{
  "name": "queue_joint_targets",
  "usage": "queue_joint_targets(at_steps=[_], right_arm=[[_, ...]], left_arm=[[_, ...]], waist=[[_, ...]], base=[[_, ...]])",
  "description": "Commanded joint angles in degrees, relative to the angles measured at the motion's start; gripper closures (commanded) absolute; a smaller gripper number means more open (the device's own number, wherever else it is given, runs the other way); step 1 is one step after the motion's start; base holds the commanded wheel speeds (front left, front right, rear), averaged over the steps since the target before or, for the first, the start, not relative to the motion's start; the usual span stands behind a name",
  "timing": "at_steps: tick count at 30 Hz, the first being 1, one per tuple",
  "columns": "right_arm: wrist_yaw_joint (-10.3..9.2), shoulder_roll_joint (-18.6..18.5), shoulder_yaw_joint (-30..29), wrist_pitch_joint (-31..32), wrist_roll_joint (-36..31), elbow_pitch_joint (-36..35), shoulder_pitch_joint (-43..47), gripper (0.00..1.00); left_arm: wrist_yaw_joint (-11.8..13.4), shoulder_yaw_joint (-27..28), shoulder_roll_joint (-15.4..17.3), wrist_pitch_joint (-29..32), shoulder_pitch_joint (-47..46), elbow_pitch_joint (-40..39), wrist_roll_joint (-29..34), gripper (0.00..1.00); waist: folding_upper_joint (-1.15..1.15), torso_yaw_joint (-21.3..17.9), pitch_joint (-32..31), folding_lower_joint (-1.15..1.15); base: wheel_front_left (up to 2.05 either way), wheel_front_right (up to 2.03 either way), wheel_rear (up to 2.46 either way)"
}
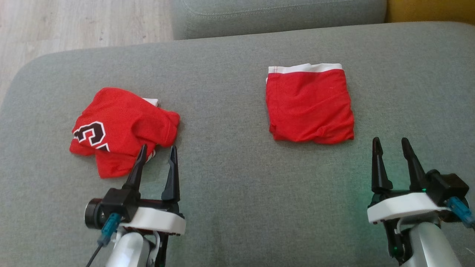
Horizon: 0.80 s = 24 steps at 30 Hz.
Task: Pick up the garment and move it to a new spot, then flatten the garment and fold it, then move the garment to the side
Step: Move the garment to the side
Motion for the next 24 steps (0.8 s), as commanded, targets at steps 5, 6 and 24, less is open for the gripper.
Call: queue_joint_targets(at_steps=[5, 6, 24], right_arm=[[0.39, -0.11, 1.52, -0.53, -0.98, -2.53, -1.59, 0.00], [0.39, -0.11, 1.40, -0.53, -1.39, -2.52, -1.82, 0.00], [0.39, -0.11, -10.18, 12.56, -8.89, 21.12, -25.82, 0.00]], left_arm=[[-0.51, 1.49, 0.36, -0.29, -1.25, -1.39, 0.28, 0.00], [-0.51, 1.23, 0.36, -0.29, -1.48, -1.44, 0.21, 0.00], [-0.19, -2.67, 0.35, -0.29, -7.37, -1.21, -0.49, 0.00]], waist=[[0.00, 0.85, -0.07, 0.01], [0.00, 1.07, 0.24, 0.01], [0.00, 8.21, 10.21, 0.01]], base=[[0.00, 0.00, 0.00], [0.00, 0.00, 0.00], [0.00, 0.00, 0.00]])
